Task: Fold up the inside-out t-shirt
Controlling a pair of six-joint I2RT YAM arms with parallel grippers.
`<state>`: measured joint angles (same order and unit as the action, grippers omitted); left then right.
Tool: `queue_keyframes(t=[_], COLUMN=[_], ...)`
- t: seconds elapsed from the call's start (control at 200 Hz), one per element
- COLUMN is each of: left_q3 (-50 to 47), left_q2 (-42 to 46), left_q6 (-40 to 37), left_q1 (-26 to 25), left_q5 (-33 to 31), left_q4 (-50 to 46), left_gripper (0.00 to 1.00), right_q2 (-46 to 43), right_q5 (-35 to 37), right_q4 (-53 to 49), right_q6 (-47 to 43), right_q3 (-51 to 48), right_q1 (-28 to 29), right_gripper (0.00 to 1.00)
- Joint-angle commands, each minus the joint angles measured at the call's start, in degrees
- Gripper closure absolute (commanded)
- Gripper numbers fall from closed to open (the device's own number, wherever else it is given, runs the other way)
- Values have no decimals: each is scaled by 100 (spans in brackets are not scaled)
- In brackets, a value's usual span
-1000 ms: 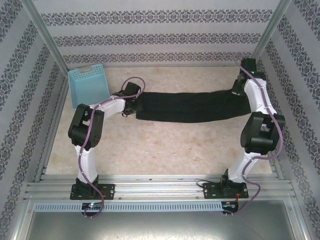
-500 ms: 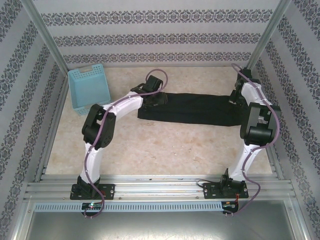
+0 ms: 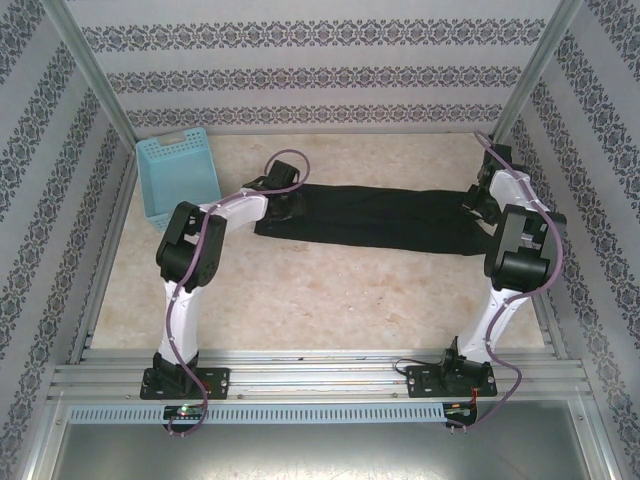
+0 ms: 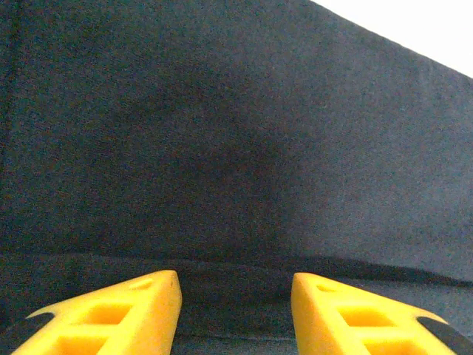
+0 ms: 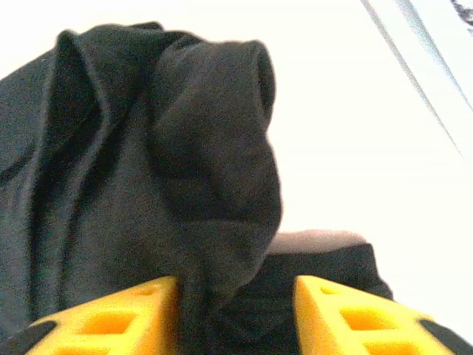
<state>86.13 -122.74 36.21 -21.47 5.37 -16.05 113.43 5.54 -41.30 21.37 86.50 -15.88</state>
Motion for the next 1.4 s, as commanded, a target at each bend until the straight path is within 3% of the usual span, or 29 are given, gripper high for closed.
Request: queue_keyframes(t=[0.0, 0.175, 0.32, 0.804, 1.199, 1.309, 1.394], left_q3=[-500, -818, -1010, -1517, -1832, -1800, -1768], left_q2=[26, 230, 344, 624, 1054, 1035, 1008], left_q6=[-43, -81, -73, -107, -547, -623, -624], left_q1=[229, 369, 456, 799, 1094, 1169, 1236], left_q5=[-221, -199, -166, -211, -558, -608, -605], left_q4=[-284, -137, -27, 146, 22, 5, 27], left_gripper=[55, 55, 55, 55, 55, 55, 55], right_q2=[82, 193, 456, 451, -965, -1232, -1127], right_q5=[-634, -1158, -820, -477, -748, -354, -289], right_q4=[201, 339, 64, 27, 1447, 1364, 1204], right_q6=[89, 58, 49, 580, 2093, 2284, 2241], right_q3=[-160, -185, 50, -162, -2508, -2822, -2781], right_q1=[20, 91, 268, 886, 1416, 1499, 1495], right_gripper=[38, 13, 7, 20, 18, 18, 25])
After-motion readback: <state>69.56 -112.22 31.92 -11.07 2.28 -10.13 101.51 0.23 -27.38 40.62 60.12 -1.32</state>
